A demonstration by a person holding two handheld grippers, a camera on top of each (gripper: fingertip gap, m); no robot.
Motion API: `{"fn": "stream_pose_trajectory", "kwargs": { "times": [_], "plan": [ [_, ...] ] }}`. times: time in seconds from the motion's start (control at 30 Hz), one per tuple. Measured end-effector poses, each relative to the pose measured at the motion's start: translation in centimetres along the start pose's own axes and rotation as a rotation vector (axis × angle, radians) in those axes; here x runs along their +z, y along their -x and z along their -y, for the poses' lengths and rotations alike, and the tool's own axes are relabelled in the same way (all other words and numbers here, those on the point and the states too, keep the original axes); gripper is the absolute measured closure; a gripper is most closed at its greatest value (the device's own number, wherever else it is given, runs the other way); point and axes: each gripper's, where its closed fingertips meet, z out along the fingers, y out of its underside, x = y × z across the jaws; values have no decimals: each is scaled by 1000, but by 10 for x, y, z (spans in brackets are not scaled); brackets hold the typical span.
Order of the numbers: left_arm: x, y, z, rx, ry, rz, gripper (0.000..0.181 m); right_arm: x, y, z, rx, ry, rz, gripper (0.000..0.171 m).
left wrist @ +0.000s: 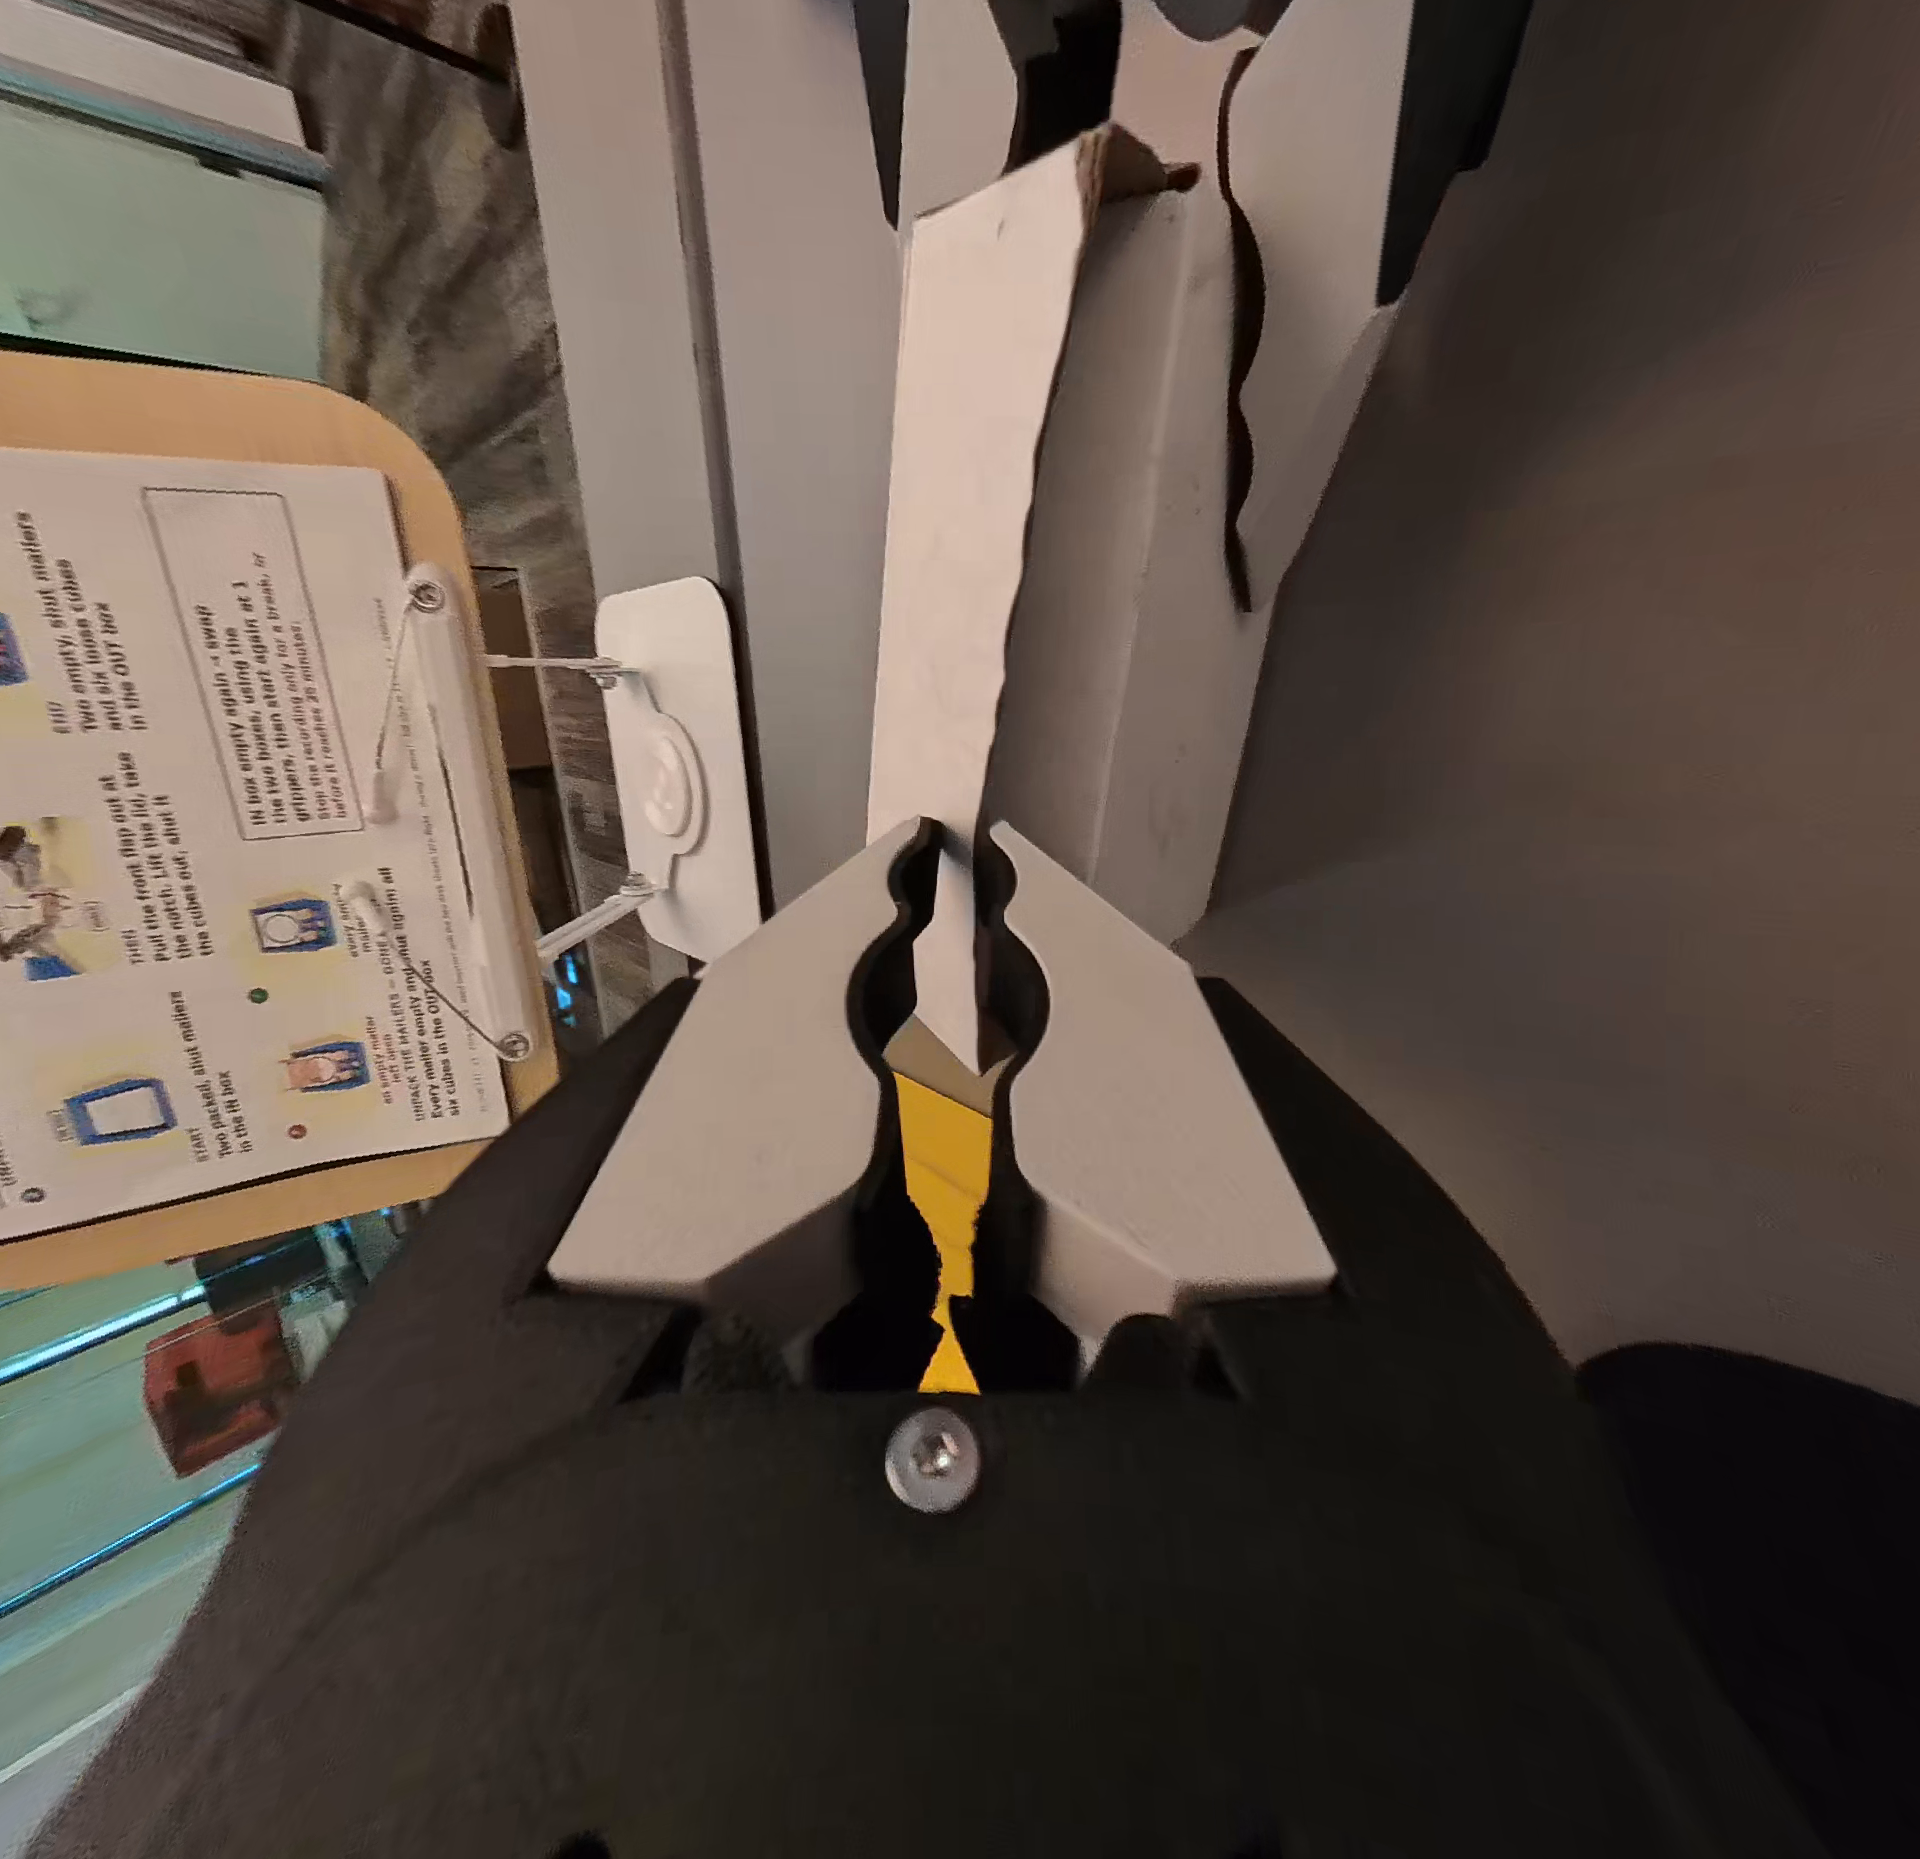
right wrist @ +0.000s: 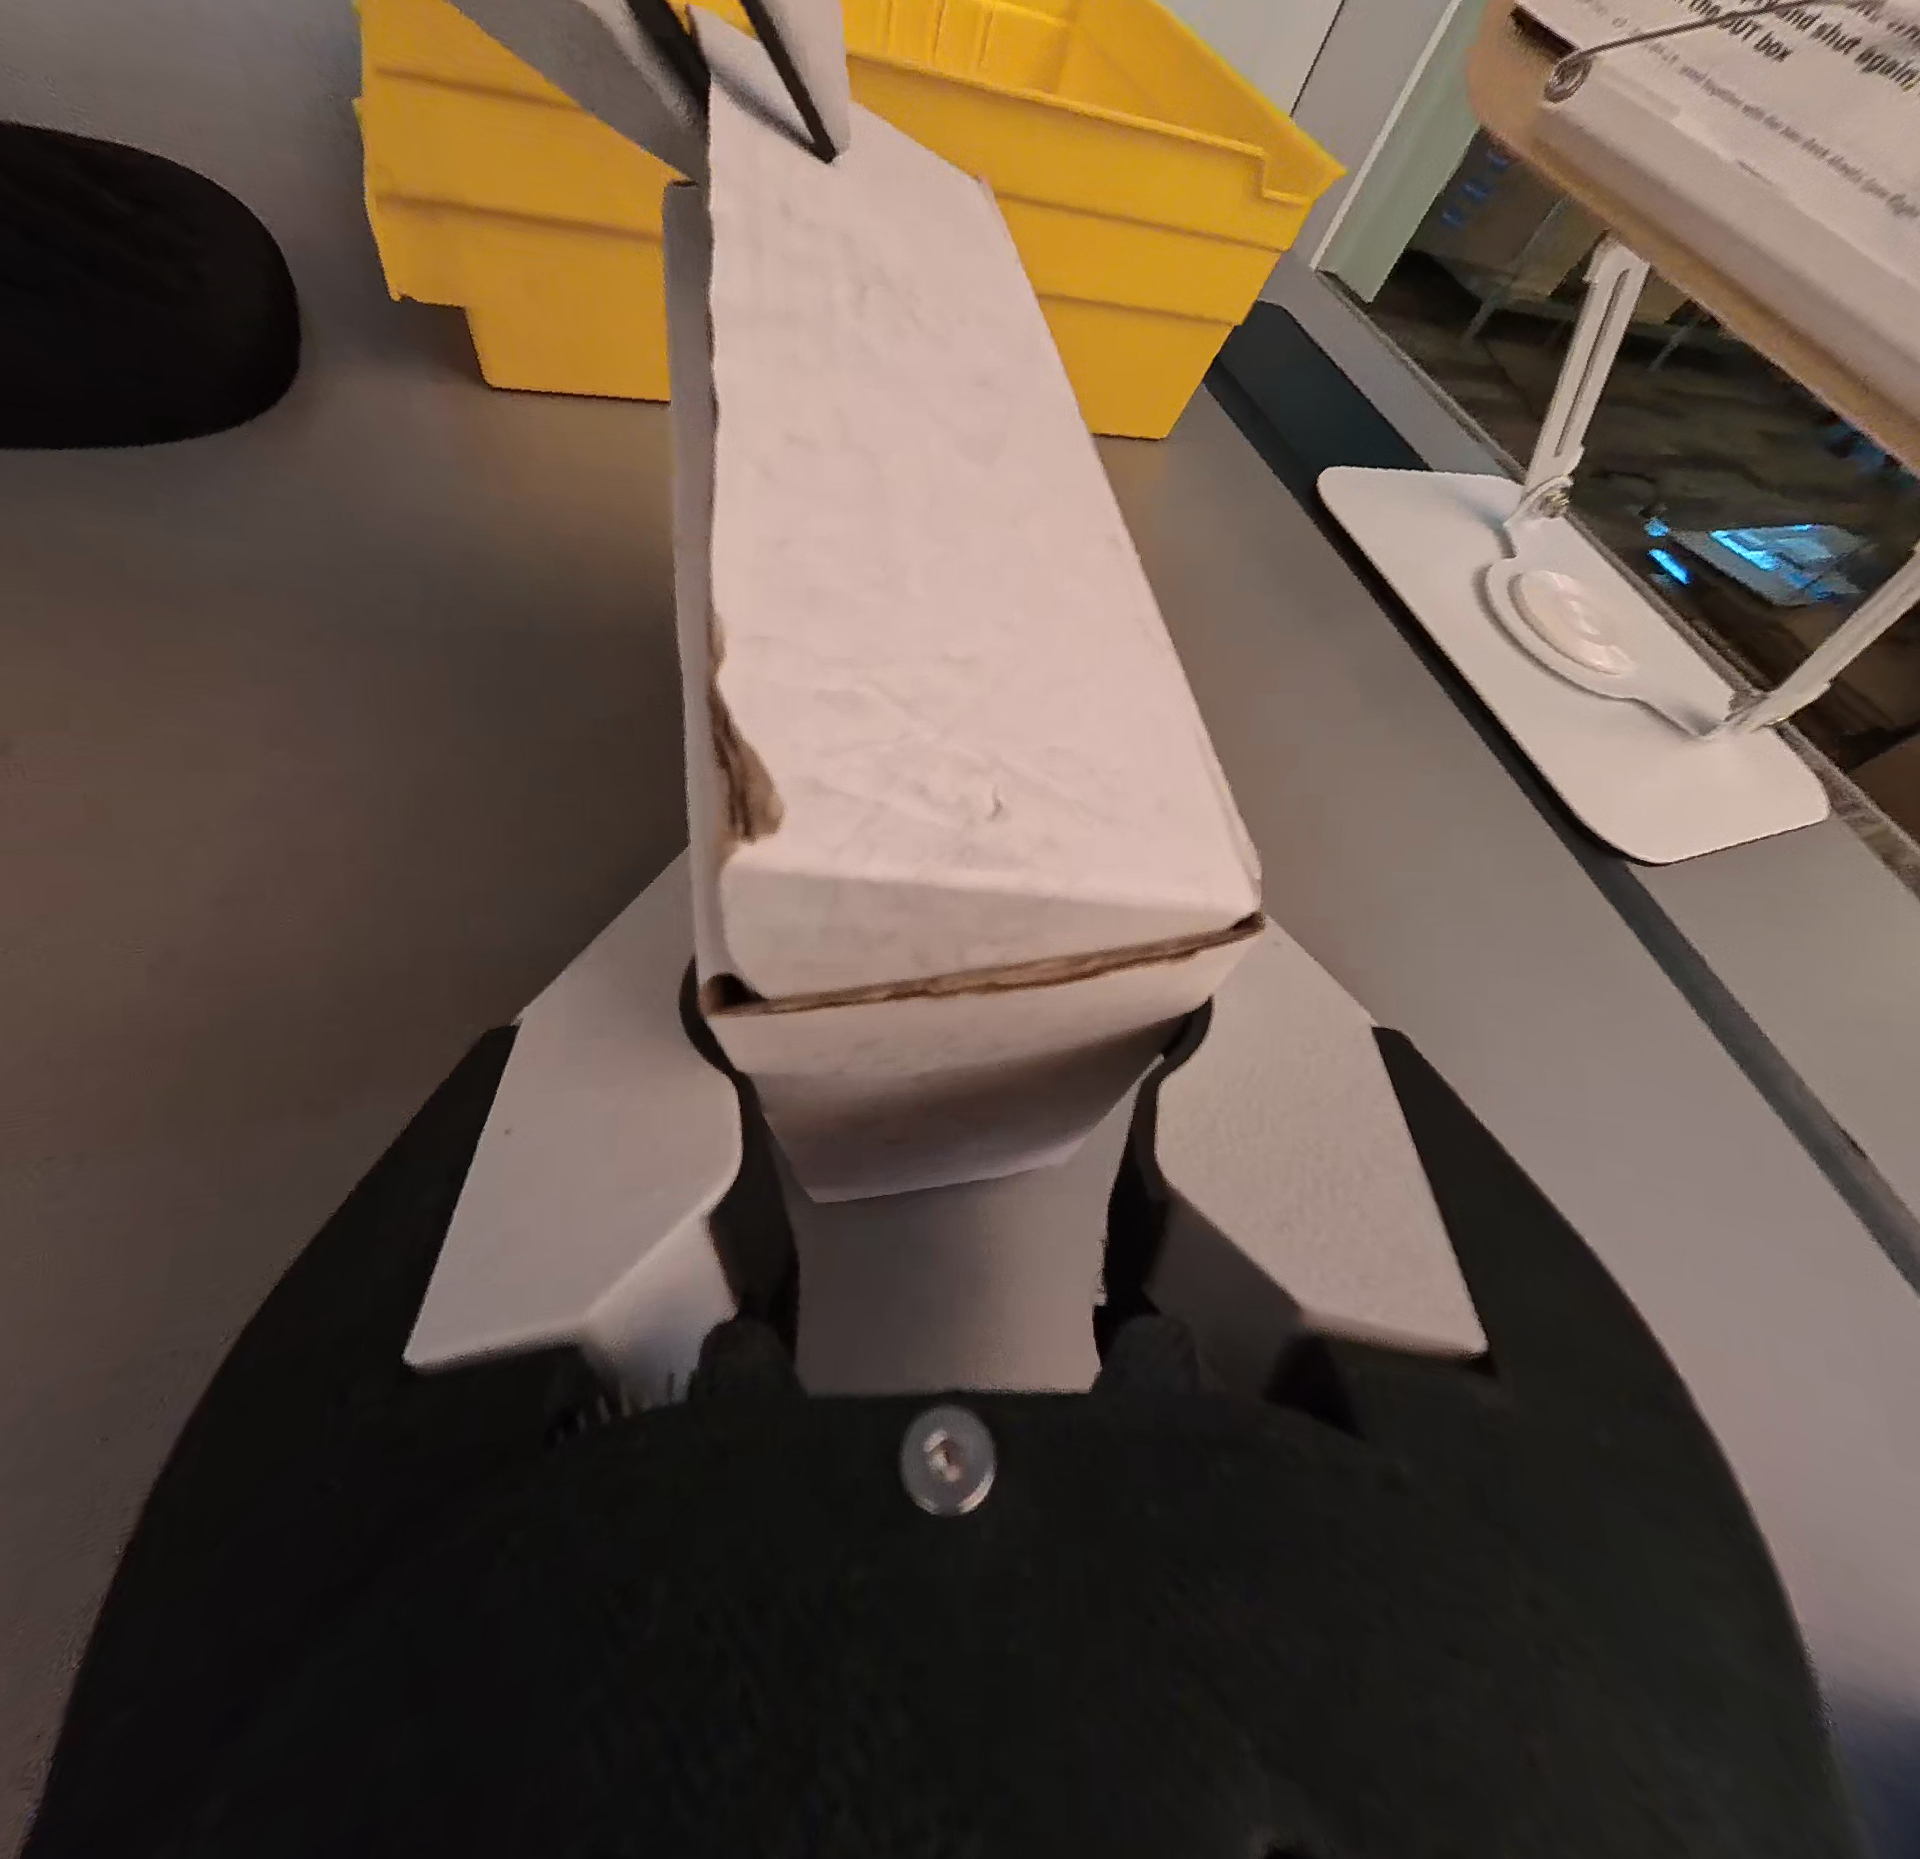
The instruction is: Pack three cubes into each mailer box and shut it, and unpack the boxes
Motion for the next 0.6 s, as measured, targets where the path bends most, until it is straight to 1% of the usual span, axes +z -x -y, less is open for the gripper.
{"fn": "stream_pose_trajectory", "kwargs": {
  "times": [0.07, 0.13, 0.17, 0.2, 0.3, 0.33, 0.43, 0.6],
  "plan": [
    [-1, 1, 0, -6, 5, -13, 177, 0, 1, 0, 18, -1, 10, 94],
    [1, 2, 0, 20, 13, 17, 177, 1, 5, 0, 79, -8, 47, 95],
    [2, 3, -1, 34, 22, 52, 177, 1, 4, 0, 92, -4, 46, 95],
    [4, 6, -2, 51, 34, 102, 170, 1, 4, -1, 104, 1, 50, 94],
    [-2, 21, 5, 124, 11, 297, 162, 2, 4, -1, 117, 8, 57, 94],
    [-3, 20, 10, 132, -3, 312, 159, 2, 4, -1, 117, 8, 56, 94],
    [-4, 11, 28, 117, -68, 279, 151, 2, 4, -1, 109, 10, 52, 94],
    [9, 7, 37, 190, -40, 274, 162, 1, 5, 0, 86, 11, 44, 94]
  ]
}}
